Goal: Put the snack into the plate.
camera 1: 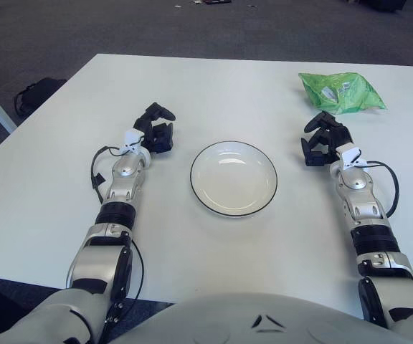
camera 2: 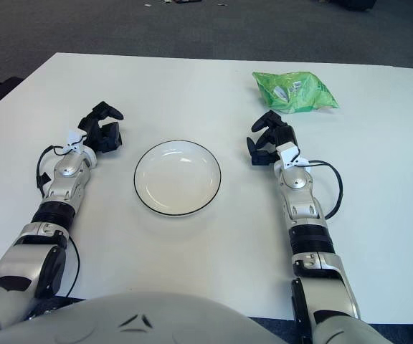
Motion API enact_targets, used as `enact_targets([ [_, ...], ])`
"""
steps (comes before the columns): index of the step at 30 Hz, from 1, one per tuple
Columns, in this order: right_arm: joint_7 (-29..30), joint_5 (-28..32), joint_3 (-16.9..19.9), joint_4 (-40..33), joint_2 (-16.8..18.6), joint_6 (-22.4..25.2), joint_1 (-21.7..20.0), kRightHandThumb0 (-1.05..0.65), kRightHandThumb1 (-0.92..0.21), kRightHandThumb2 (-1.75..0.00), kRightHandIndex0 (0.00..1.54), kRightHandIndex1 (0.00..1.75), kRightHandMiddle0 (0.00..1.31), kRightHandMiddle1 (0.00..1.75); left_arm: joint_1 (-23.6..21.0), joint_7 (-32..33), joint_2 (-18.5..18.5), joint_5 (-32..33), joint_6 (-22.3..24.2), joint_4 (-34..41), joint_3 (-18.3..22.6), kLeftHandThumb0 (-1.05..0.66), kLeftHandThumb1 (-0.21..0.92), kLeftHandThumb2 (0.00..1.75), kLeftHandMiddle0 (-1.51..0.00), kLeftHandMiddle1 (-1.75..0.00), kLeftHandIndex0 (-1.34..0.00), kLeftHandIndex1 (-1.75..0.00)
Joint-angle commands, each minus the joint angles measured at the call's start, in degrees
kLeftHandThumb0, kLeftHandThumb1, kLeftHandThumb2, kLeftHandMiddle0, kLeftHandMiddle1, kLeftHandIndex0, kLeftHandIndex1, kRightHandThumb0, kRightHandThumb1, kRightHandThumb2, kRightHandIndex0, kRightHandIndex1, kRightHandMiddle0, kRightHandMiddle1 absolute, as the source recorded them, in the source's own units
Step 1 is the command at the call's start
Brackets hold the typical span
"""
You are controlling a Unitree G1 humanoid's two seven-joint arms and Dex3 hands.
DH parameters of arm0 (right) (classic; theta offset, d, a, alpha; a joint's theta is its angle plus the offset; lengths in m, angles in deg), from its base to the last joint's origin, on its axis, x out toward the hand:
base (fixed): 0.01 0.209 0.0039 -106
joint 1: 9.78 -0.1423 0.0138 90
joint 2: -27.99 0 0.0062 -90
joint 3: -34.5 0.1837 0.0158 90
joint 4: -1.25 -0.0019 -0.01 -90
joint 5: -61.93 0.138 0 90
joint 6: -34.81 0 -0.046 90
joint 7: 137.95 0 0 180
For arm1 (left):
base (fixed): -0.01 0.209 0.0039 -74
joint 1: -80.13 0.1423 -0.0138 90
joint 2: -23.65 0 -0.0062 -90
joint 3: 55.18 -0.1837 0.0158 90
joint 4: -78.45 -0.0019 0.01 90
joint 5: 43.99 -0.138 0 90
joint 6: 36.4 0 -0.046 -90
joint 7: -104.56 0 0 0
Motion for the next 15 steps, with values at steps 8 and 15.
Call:
enact_targets([
  [8, -6.0, 5.7, 1.3, 4.6, 2.5, 8.0, 4.2, -0.01, -0.24, -1.37, 0.74, 1.60, 0.44, 1.75, 5.4, 0.0, 1.3, -1.7, 1.6, -3.3, -1.5, -0.41, 0.54, 1.04, -0.99, -1.75, -0.44, -1.75],
  [15, -5.5, 6.4, 2.7, 6.2, 2.4, 6.5, 3.9, -0.01, -0.23, -1.40, 0.74, 1.64, 0.44, 1.75, 5.5, 0.6, 2.0, -2.1, 1.4, -3.3, -2.0, -0.42, 0.53, 1.04, -0.99, -1.75, -0.44, -1.75],
])
